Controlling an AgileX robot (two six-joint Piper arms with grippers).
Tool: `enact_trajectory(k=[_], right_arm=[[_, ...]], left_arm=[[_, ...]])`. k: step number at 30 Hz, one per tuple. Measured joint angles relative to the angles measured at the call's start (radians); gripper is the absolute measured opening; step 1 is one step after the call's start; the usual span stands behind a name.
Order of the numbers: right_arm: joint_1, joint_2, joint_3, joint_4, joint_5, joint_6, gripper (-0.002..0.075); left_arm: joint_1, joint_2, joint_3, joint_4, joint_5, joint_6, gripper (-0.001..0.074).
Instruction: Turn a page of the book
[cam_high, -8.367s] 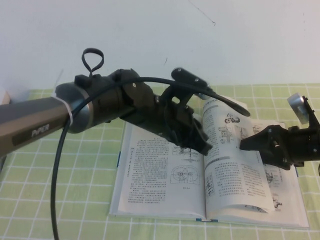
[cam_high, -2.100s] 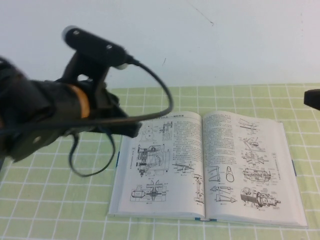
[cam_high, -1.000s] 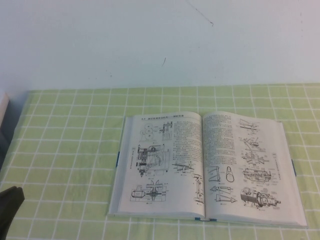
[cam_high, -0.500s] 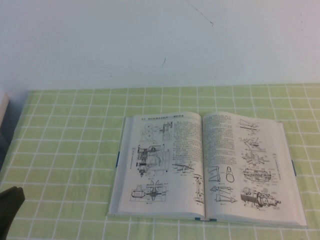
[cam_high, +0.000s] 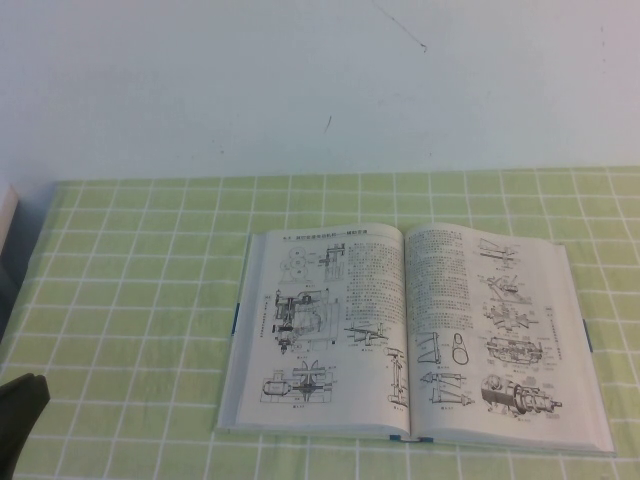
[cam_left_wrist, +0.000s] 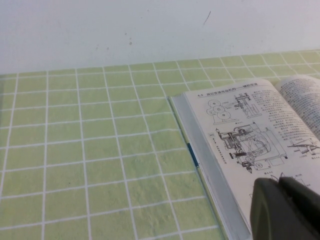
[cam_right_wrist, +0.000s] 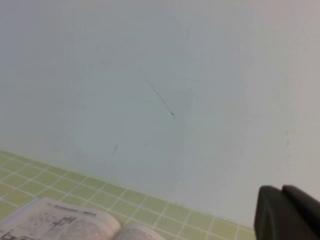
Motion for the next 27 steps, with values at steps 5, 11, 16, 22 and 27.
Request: enact_trajectory(k=[5,11,16,22,27], right_arm=[[0.000,-0.006,0.006,0.004,-0.110,-0.086,-0.0002],[-0.001,-0.072,0.009,0.008,-0.167,-0.250,-0.0002],[-0.001,-0.121,0.018,-0.111,-0.220,-0.187,-0.0002],[-0.007,-0.233,0.121,-1.283,-0.177,1.120,-0.0002],[-0.011,-0.373,0.221,-1.671,0.037,1.571,-0.0002]], left_arm=[[0.000,0.000,0.000,0.000,0.000,0.000,-0.0004],[0.000,-0.002,0.000,0.000,0.000,0.000,-0.0004],[0.000,-0.002,0.000,0.000,0.000,-0.002,-0.0004],[0.000,-0.002,0.000,0.000,0.000,-0.002,-0.0004],[0.000,-0.002,0.000,0.000,0.000,-0.002,-0.0004]])
